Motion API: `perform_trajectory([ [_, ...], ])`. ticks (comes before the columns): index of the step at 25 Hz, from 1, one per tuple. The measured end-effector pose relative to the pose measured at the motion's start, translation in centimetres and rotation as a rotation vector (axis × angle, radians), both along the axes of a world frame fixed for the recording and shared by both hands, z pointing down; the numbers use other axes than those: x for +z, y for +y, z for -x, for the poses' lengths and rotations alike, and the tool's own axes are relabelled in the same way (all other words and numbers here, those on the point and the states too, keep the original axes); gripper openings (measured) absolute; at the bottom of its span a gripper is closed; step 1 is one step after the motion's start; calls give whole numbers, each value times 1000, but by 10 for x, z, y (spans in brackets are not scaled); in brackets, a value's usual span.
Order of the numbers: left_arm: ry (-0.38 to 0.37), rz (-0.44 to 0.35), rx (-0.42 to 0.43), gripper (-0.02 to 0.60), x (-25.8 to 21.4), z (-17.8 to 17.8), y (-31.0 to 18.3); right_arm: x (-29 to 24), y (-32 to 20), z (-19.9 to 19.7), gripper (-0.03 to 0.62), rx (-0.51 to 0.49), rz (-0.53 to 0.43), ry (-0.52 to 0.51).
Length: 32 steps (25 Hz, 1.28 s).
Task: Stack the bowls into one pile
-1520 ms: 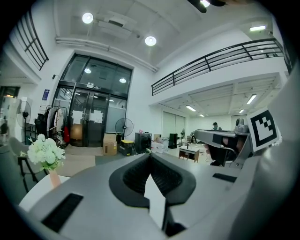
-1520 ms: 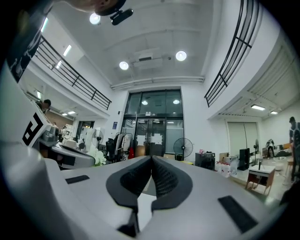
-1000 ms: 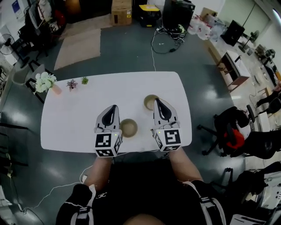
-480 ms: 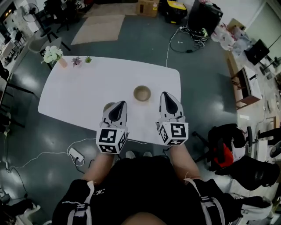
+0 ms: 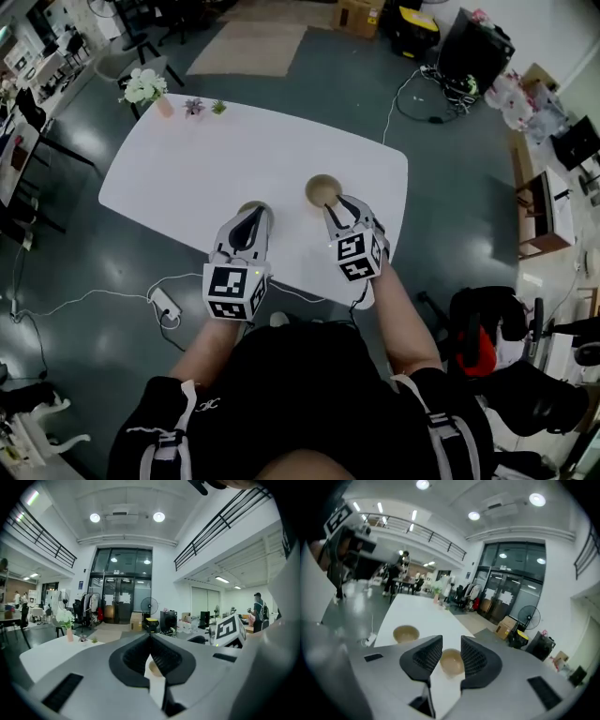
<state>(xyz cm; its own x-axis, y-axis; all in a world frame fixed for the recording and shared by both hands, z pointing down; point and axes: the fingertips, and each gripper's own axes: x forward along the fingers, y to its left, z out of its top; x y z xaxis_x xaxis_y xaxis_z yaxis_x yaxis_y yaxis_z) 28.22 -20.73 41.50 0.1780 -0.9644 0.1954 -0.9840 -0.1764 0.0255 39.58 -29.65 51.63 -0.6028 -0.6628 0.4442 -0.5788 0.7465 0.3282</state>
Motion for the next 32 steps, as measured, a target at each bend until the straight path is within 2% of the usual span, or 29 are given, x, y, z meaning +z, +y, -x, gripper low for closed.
perform_trajectory([
  [2,-5,4,-33,14,2,10,7,28,-2,8,137,-49,0,128],
  [5,-13,12,-89,14,6,25,22,64,-5,17,137,-109,20,249],
  [9,-20,28,-176,14,13,43,48,102,-10,19,133,-159,41,360],
  [16,-25,57,-294,14,26,86,71,162,-34,30,130,-186,102,523],
  [22,-24,79,-353,14,33,110,78,198,-50,34,118,-181,142,636],
  [24,-25,79,-362,13,34,113,78,205,-52,33,80,-182,135,659],
  [27,-23,76,-372,14,34,119,76,206,-54,35,38,-186,121,658],
  [32,-17,70,-373,14,33,122,73,194,-53,38,38,-191,110,637],
])
